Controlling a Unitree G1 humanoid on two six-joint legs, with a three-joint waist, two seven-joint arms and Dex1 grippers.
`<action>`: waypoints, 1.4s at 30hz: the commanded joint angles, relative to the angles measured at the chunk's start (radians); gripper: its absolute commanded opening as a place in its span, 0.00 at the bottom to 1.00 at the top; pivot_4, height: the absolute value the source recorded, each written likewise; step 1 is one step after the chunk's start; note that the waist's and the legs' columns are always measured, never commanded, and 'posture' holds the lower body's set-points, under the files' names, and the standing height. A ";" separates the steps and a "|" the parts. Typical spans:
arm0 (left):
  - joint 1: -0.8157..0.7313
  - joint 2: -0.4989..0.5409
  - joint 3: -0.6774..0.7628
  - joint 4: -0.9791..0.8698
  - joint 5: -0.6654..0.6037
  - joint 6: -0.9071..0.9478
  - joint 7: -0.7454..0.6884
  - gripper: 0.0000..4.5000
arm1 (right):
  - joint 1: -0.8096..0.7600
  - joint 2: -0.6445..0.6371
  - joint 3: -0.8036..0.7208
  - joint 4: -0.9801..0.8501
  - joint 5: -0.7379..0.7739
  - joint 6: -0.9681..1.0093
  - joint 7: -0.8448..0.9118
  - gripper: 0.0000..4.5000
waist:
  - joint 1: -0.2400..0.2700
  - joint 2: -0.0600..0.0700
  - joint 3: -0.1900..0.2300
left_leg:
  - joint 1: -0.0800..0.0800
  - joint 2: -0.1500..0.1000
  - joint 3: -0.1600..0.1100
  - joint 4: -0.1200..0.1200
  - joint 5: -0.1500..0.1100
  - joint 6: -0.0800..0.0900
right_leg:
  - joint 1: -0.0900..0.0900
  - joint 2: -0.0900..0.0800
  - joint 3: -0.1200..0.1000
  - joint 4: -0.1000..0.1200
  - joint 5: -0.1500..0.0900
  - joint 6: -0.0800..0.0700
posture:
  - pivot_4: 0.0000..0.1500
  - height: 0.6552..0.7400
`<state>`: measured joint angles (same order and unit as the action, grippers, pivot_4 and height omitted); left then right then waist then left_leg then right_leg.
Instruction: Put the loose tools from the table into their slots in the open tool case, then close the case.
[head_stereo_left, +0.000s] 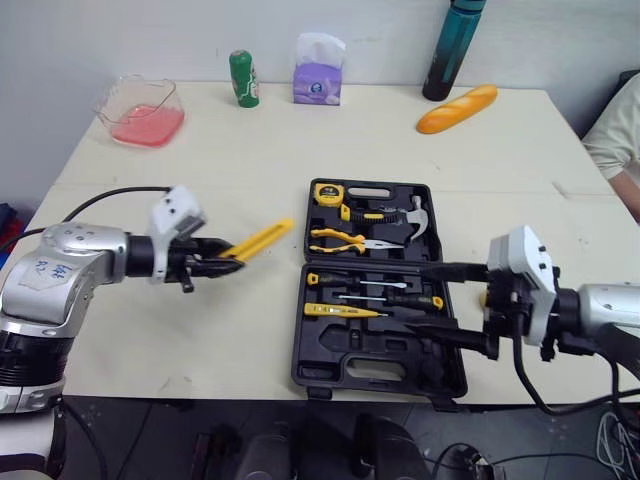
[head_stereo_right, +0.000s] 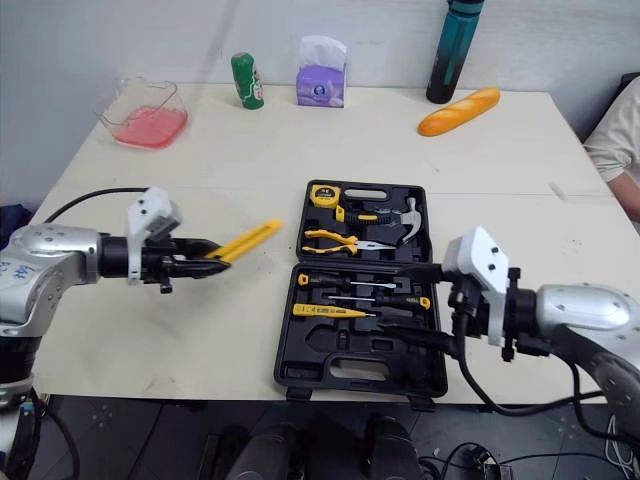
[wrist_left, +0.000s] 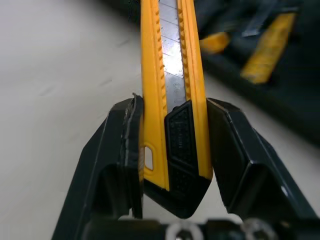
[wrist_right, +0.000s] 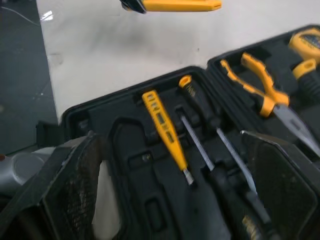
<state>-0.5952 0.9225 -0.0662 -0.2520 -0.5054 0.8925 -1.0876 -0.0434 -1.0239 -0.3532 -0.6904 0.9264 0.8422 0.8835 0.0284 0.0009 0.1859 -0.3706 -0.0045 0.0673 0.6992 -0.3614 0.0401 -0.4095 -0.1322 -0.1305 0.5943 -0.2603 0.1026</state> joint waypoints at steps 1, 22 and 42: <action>-0.078 -0.014 -0.128 -0.071 -0.013 0.016 -0.091 0.32 | 0.085 -0.030 -0.108 -0.061 0.022 0.015 0.038 1.00 | 0.000 0.000 0.000 | 0.000 0.000 0.000 0.000 0.000 0.000 | 0.000 0.000 0.000 0.000 0.000 0.000 | 1.00 0.90; -0.256 -0.389 -0.585 0.082 0.250 0.051 0.008 0.32 | 0.412 0.046 -0.300 -0.161 -0.009 0.010 -0.030 1.00 | 0.014 0.000 0.000 | 0.001 -0.001 -0.001 0.001 0.002 0.002 | 0.001 0.001 0.004 0.002 0.001 0.001 | 1.00 0.90; -0.177 -0.486 -0.369 0.133 0.169 -0.246 -0.064 0.60 | 0.452 0.038 -0.328 -0.146 -0.023 0.002 0.004 1.00 | 0.027 0.000 0.000 | 0.000 -0.001 -0.002 0.003 0.002 0.003 | 0.002 0.000 0.004 0.001 0.001 0.002 | 1.00 0.90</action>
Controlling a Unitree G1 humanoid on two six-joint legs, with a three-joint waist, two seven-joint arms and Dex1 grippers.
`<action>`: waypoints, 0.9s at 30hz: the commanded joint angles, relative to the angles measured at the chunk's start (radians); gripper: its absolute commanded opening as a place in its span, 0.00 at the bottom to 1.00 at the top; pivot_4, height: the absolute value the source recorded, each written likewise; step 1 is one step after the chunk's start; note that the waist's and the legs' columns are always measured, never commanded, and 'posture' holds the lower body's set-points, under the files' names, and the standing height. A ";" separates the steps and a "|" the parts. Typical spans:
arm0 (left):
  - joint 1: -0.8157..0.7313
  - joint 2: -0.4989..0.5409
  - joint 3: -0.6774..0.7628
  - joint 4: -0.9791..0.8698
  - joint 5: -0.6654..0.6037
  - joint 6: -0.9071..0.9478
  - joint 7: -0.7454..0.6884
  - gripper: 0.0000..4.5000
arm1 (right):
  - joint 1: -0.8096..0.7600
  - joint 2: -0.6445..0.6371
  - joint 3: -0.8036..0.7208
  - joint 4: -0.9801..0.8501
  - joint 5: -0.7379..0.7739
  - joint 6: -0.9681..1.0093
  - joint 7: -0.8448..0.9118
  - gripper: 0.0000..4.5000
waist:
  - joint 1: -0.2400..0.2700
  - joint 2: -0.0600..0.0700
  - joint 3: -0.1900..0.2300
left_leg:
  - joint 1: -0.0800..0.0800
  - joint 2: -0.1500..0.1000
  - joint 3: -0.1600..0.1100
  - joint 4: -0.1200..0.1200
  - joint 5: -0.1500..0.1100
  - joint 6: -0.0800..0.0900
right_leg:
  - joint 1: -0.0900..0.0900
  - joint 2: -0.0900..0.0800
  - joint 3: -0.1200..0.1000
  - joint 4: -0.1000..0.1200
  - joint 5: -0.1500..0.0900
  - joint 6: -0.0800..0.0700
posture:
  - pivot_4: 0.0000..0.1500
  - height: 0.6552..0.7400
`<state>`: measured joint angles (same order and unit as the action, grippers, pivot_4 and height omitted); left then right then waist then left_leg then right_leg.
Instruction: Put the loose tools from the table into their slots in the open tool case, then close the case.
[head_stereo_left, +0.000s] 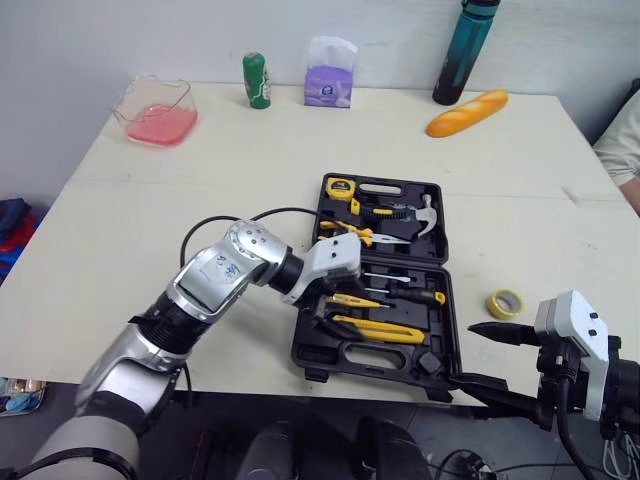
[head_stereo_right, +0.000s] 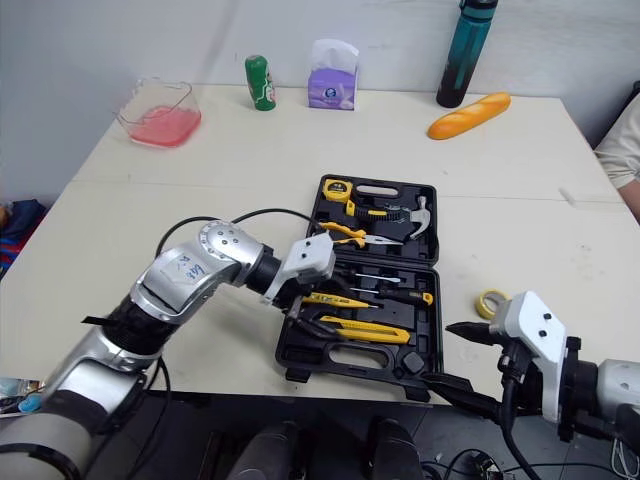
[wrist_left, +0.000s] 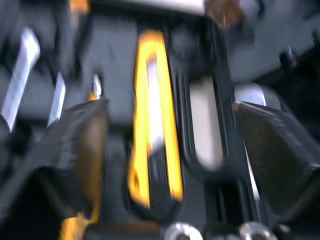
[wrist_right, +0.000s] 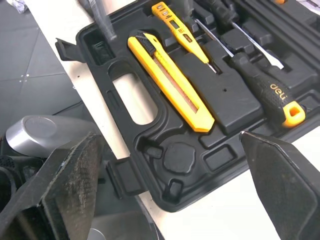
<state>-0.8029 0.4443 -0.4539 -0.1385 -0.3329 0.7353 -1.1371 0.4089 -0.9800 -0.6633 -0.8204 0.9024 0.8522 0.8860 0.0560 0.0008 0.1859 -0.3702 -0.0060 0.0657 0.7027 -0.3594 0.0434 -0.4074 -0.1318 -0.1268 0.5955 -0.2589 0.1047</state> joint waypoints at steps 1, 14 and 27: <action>0.041 -0.014 0.019 0.032 0.004 -0.109 -0.014 0.50 | 0.000 -0.005 -0.018 -0.015 0.000 -0.008 0.002 1.00 | -0.002 0.000 0.000 | 0.000 0.000 0.000 0.000 0.000 0.000 | 0.000 0.000 0.000 0.000 0.000 0.000 | 1.00 0.90; 0.101 0.017 -0.103 0.131 0.172 -0.245 -0.065 0.01 | 0.002 0.004 -0.005 -0.014 -0.022 -0.013 -0.006 1.00 | -0.001 0.000 0.000 | 0.000 0.000 0.000 0.000 0.000 0.000 | 0.000 0.000 -0.001 0.000 0.000 0.000 | 1.00 0.90; 0.140 0.015 -0.103 0.102 0.245 -0.208 0.002 0.01 | 0.001 0.007 0.000 0.001 -0.046 -0.023 -0.006 1.00 | -0.003 0.000 -0.008 | 0.016 0.003 -0.001 -0.003 -0.005 0.001 | 0.016 -0.006 0.001 -0.008 -0.001 -0.002 | 1.00 0.90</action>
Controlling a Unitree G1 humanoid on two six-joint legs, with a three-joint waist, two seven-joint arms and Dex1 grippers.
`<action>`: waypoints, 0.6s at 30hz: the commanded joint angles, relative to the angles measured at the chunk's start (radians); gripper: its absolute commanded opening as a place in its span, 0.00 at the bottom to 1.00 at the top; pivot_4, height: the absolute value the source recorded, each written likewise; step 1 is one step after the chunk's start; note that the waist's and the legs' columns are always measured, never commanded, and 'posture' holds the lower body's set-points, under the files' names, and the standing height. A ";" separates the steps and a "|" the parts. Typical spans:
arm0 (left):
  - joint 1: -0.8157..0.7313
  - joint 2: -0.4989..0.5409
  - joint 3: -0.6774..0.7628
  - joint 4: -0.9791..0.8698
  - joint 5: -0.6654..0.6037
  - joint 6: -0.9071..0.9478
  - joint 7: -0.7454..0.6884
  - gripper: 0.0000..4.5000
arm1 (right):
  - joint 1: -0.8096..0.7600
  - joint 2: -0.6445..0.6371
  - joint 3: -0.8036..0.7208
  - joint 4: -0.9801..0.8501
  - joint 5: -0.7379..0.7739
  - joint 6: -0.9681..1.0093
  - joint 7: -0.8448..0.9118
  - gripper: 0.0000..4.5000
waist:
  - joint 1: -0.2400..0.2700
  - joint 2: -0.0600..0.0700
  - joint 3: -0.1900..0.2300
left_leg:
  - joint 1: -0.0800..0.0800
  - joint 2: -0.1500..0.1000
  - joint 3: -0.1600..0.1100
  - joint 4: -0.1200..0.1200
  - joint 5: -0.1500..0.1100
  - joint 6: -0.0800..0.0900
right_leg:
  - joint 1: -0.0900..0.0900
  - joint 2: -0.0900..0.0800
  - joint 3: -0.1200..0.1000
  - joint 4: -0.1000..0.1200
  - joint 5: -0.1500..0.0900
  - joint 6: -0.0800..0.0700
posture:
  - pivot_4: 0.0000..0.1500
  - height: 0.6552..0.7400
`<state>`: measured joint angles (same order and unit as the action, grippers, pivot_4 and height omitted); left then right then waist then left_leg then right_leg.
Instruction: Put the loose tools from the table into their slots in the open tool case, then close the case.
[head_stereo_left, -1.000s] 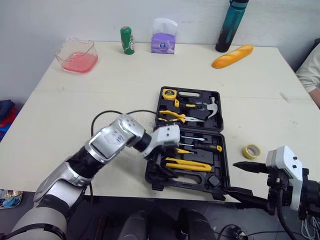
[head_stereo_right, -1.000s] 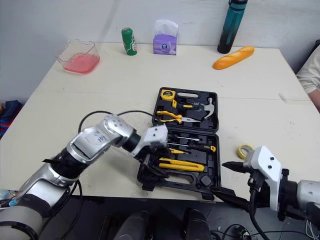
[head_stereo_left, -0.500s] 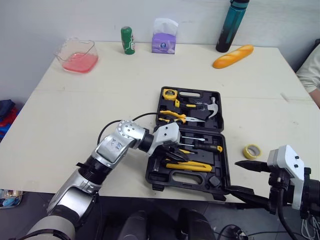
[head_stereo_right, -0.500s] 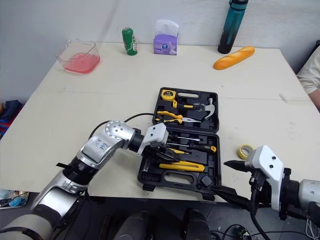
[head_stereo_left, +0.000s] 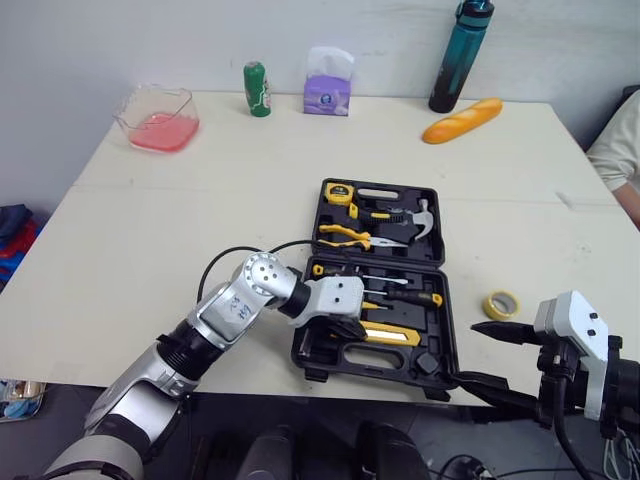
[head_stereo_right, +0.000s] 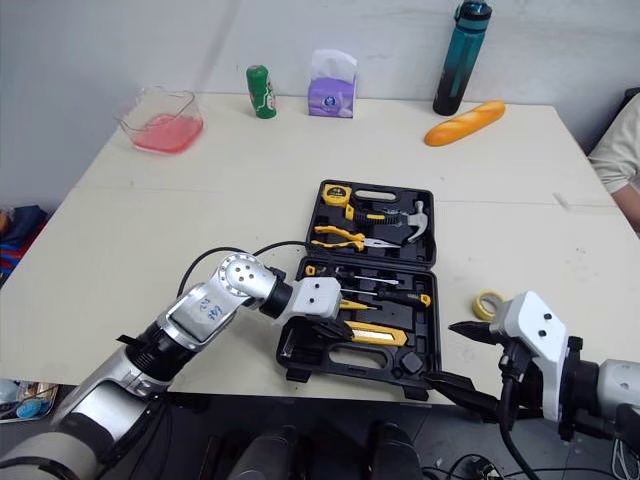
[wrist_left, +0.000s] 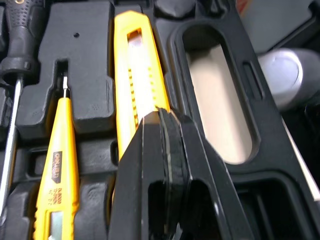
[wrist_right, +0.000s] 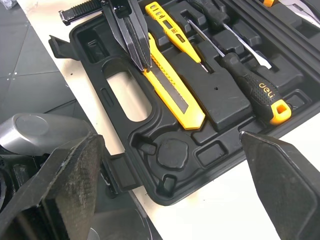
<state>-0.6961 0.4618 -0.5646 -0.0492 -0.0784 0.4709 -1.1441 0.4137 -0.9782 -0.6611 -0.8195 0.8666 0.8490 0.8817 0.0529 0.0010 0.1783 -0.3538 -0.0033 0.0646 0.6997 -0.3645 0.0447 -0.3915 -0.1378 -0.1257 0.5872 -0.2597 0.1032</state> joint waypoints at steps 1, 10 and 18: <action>0.039 -0.008 0.056 -0.010 -0.066 0.083 -0.007 0.01 | -0.002 0.009 -0.007 0.006 -0.015 -0.020 -0.005 1.00 | 0.000 0.000 0.000 | 0.000 0.000 0.000 0.000 0.000 0.000 | 0.000 0.000 0.000 0.000 0.000 0.000 | 1.00 0.90; 0.157 0.171 0.532 -0.104 -0.461 0.299 -0.072 0.81 | 0.065 0.082 -0.117 0.094 -0.077 -0.058 0.002 1.00 | -0.008 0.001 0.002 | -0.002 0.001 0.000 0.000 0.001 -0.002 | -0.003 0.000 -0.002 0.003 0.000 0.000 | 1.00 0.90; 0.241 0.428 0.726 0.196 -0.400 0.185 -0.092 0.99 | 0.146 0.159 -0.198 0.274 -0.206 -0.185 0.032 1.00 | -0.005 0.002 0.003 | -0.002 0.000 0.001 -0.002 0.000 -0.003 | -0.004 0.006 -0.001 0.003 0.000 0.000 | 1.00 0.90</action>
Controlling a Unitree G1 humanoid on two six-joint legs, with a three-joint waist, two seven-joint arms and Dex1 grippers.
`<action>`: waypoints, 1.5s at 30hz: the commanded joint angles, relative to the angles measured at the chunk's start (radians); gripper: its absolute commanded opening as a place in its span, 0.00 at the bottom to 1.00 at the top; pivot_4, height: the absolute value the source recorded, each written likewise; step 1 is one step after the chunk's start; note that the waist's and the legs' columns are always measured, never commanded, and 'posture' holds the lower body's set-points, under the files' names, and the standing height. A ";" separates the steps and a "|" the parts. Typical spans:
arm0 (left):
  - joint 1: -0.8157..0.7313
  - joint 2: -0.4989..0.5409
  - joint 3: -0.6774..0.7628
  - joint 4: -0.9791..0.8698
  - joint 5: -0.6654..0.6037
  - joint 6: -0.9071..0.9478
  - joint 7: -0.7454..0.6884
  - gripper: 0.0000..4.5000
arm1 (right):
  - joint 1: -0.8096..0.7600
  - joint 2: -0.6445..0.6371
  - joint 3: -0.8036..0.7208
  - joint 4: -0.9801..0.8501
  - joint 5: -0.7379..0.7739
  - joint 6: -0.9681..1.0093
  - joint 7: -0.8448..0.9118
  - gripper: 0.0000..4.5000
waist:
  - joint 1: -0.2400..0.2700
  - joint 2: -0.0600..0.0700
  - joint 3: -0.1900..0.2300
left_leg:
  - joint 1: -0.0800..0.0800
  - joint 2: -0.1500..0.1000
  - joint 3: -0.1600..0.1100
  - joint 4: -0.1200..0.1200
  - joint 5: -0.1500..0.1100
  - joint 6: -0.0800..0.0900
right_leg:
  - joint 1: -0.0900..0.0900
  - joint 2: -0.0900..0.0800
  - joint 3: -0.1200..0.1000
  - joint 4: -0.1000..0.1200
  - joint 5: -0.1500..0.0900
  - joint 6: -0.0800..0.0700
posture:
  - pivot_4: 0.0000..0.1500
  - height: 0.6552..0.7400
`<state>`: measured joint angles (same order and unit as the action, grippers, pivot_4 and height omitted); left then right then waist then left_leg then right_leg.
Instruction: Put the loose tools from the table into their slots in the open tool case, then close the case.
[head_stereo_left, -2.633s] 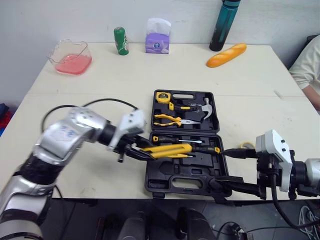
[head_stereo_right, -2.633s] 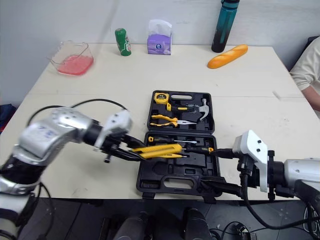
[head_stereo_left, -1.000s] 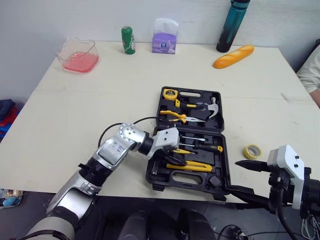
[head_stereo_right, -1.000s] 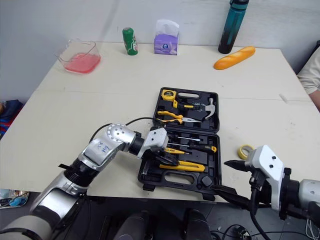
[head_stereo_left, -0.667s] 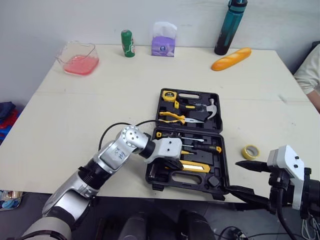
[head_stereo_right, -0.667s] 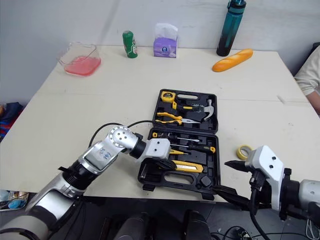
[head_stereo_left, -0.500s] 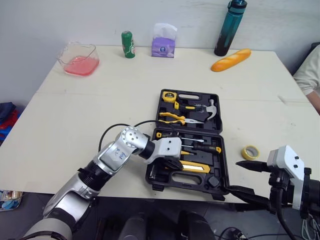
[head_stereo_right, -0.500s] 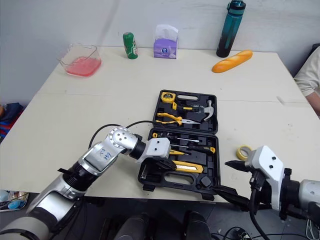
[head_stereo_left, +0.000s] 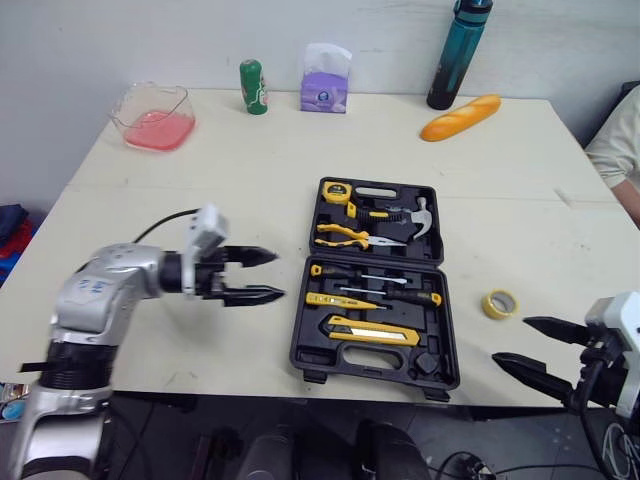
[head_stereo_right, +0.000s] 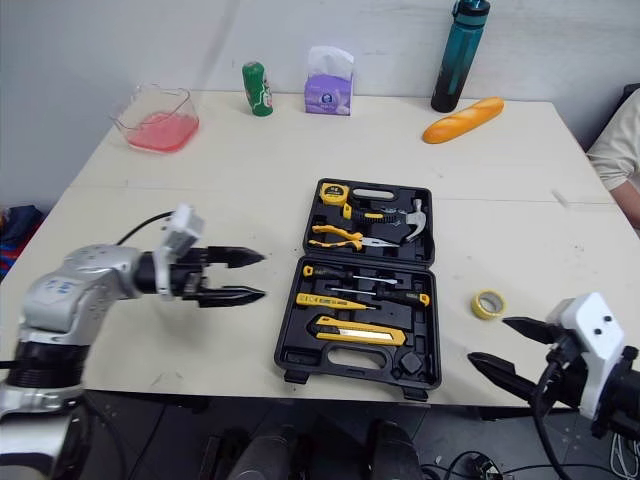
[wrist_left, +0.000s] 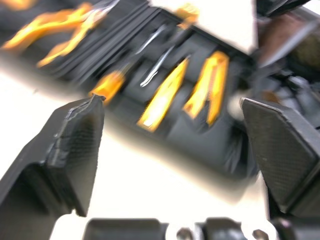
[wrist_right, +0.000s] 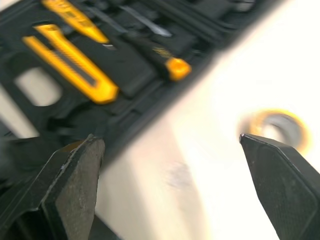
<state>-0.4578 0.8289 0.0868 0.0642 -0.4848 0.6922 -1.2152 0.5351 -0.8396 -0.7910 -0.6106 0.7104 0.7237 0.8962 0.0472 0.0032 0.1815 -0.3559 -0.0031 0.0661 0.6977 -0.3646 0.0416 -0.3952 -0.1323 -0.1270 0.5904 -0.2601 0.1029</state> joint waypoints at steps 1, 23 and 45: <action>0.012 0.088 0.094 0.126 0.014 -0.054 -0.019 0.99 | 0.039 0.026 -0.094 0.106 -0.065 -0.075 0.024 1.00 | 0.003 0.000 0.000 | 0.000 0.000 0.000 0.000 0.000 0.000 | 0.000 0.000 0.000 0.000 0.000 0.000 | 1.00 0.90; -0.091 0.032 -0.026 -0.269 -0.153 0.015 -0.041 0.99 | -0.228 -0.434 0.133 0.331 -0.109 -0.085 0.308 1.00 | -0.022 0.008 0.009 | 0.000 -0.001 0.004 -0.001 -0.003 0.000 | -0.003 -0.009 0.001 0.000 0.000 0.000 | 1.00 0.90; -0.218 -0.245 -0.239 -0.294 -0.095 -0.133 -0.010 1.00 | -1.108 -0.400 1.085 0.715 -0.615 -0.244 0.561 0.59 | -0.022 0.010 0.012 | -0.004 0.000 0.002 0.003 0.000 -0.001 | -0.003 0.001 -0.004 0.000 0.000 0.000 | 1.00 0.90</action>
<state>-0.6567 0.5895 -0.1583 -0.2182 -0.5816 0.5743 -1.2310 -0.5576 -1.2407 0.2979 0.0922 0.1276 0.5012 1.4388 0.0254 0.0130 0.1935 -0.3604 -0.0034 0.0677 0.7003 -0.3641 0.0405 -0.3980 -0.1312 -0.1310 0.5906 -0.2602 0.1030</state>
